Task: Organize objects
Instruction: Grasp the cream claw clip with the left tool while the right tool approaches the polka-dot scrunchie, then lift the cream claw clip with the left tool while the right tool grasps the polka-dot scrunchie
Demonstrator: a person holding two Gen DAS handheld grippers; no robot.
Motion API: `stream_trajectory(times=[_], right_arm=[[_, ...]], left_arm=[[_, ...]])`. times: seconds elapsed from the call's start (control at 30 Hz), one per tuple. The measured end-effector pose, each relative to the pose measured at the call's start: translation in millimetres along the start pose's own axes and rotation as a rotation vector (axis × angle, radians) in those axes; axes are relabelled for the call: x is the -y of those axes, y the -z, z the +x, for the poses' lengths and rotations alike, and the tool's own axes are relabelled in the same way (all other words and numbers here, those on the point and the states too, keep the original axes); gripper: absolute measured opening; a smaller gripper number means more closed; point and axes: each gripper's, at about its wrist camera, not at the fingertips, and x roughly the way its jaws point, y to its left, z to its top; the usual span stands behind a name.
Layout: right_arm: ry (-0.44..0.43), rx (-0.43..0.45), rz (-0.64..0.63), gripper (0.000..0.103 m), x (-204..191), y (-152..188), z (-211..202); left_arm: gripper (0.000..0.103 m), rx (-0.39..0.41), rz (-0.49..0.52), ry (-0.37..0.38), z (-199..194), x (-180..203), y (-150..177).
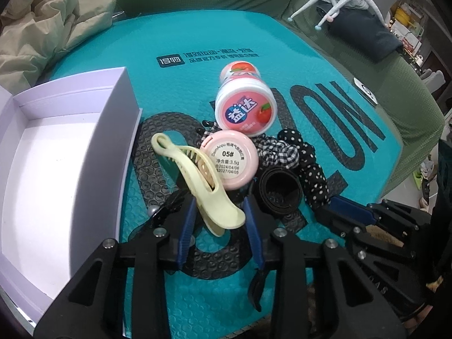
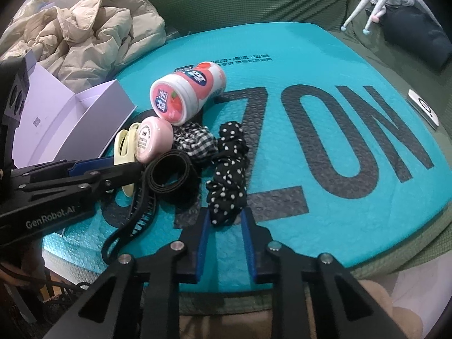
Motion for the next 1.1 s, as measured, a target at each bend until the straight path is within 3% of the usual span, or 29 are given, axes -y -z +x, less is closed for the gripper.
stream_trajectory(times=[0.3, 0.47, 0.6, 0.63, 1.1], right_arm=[[0.022, 0.012, 0.012, 0.02, 9.8, 4.4, -9.1], [0.032, 0.028, 0.008, 0.023, 8.8, 3.0, -11.7], [0.033, 0.054, -0.004, 0.047, 3.4, -0.6, -14.1], [0.032, 0.059, -0.002, 0.048, 2.6, -1.6, -14.2], [0.076, 0.058, -0.01, 0.048, 6.8, -15.2, 2.4]], left_arm=[[0.029, -0.018, -0.004, 0.046, -4.4, -1.0, 4.6], [0.029, 0.005, -0.016, 0.005, -7.8, -4.4, 3.6], [0.031, 0.002, -0.037, -0.009, -4.1, -7.1, 0.2], [0.031, -0.001, -0.042, -0.009, -3.3, -8.1, -0.6], [0.041, -0.001, -0.08, -0.045, 11.0, -13.2, -13.8]])
